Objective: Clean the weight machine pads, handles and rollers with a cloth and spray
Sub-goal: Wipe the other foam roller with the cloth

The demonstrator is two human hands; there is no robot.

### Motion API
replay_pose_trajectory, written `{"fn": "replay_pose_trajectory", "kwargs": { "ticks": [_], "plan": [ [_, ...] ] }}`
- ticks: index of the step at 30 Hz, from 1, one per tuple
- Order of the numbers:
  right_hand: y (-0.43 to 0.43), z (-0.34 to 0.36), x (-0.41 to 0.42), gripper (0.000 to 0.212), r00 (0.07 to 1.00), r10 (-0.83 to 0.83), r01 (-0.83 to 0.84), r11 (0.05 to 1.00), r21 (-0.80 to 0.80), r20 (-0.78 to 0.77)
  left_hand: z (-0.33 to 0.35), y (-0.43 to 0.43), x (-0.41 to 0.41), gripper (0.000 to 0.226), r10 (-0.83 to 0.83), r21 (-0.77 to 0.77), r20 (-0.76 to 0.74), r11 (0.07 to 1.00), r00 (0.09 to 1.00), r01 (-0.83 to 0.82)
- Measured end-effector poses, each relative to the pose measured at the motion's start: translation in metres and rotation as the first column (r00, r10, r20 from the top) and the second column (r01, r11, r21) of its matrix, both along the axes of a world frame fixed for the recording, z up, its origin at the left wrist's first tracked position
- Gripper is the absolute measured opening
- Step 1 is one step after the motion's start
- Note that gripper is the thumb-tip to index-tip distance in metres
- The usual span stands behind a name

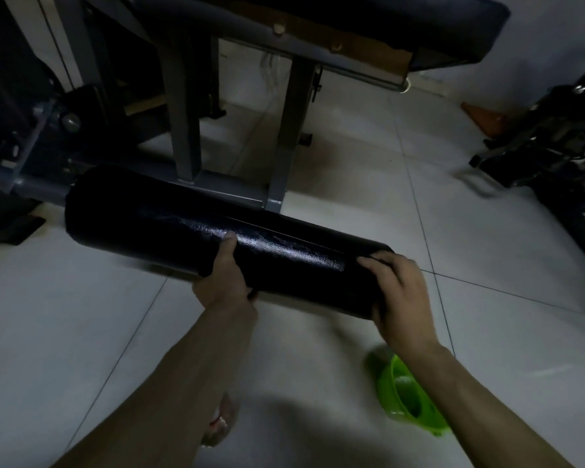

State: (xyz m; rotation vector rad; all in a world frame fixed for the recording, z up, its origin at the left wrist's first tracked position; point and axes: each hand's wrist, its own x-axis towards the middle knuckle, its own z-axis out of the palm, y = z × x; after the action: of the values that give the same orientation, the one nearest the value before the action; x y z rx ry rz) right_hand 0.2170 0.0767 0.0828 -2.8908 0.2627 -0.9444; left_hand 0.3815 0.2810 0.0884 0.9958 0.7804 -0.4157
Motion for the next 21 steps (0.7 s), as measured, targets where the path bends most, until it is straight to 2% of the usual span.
{"fn": "replay_pose_trajectory", "kwargs": {
  "ticks": [3, 5, 9, 12, 15, 18, 21],
  "plan": [
    [-0.005, -0.003, -0.026, 0.061, 0.989, -0.113, 0.107, 0.992, 0.064, 0.098, 0.002, -0.001, -0.001, 0.106, -0.015, 0.021, -0.005, 1.000, 1.000, 0.015],
    [0.010, -0.003, -0.016, 0.067, 0.990, -0.095, 0.083, 0.990, 0.115, 0.102, 0.002, -0.001, 0.000, 0.114, -0.033, 0.027, -0.011, 0.999, 0.999, 0.034],
    [0.066, 0.003, 0.048, 0.068, 0.992, 0.124, -0.123, 0.983, 0.137, 0.000, 0.005, 0.003, 0.002, 0.087, -0.037, 0.007, -0.008, 0.999, 0.999, 0.037],
    [0.108, 0.014, 0.105, 0.059, 0.958, 0.268, -0.263, 0.963, 0.064, -0.098, 0.007, 0.019, 0.005, 0.062, -0.011, -0.119, 0.019, 0.993, 1.000, 0.014],
    [0.128, 0.024, 0.140, 0.047, 0.916, 0.356, -0.365, 0.931, -0.012, -0.183, 0.010, 0.049, 0.025, 0.067, 0.049, -0.272, 0.069, 0.962, 0.996, -0.028],
    [0.108, 0.032, 0.125, 0.051, 0.913, 0.346, -0.361, 0.932, -0.032, -0.214, 0.013, 0.082, 0.052, 0.066, 0.119, -0.240, 0.048, 0.965, 0.992, -0.104],
    [0.074, 0.033, 0.079, 0.064, 0.963, 0.215, -0.221, 0.975, -0.016, -0.164, 0.015, 0.104, 0.070, 0.060, 0.158, -0.286, 0.058, 0.949, 0.986, -0.135]
  ]
}}
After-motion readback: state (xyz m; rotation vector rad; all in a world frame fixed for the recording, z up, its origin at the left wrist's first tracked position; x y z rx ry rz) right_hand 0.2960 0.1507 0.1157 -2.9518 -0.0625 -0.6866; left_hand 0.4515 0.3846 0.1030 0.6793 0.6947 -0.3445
